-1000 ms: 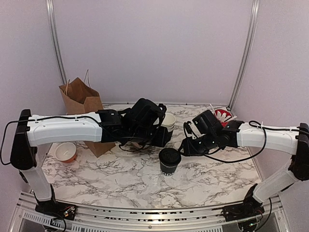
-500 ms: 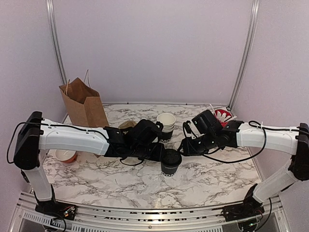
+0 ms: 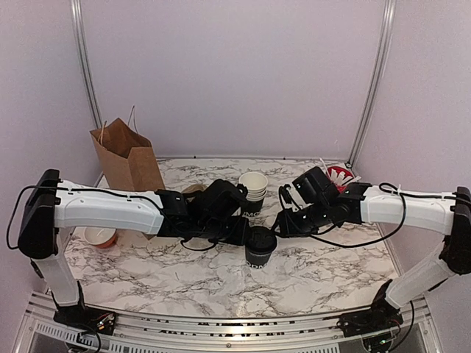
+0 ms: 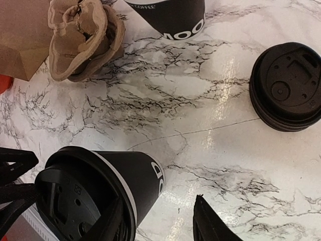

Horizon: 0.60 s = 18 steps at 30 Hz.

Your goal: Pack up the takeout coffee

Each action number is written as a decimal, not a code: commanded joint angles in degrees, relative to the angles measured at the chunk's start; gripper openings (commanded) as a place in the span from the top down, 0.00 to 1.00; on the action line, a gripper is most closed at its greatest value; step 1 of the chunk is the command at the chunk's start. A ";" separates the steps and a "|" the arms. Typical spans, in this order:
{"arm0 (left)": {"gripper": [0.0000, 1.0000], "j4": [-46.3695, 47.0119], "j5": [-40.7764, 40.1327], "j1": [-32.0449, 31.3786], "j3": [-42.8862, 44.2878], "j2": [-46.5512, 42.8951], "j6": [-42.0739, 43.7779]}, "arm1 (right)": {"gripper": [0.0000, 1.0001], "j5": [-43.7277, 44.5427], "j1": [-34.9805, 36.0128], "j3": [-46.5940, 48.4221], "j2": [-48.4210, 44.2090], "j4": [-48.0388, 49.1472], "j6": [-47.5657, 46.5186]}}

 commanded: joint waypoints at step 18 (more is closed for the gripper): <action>0.70 -6.53 0.68 0.39 5.27 0.65 1.95 | 0.57 20.14 14.91 10.43 -4.90 -16.35 5.48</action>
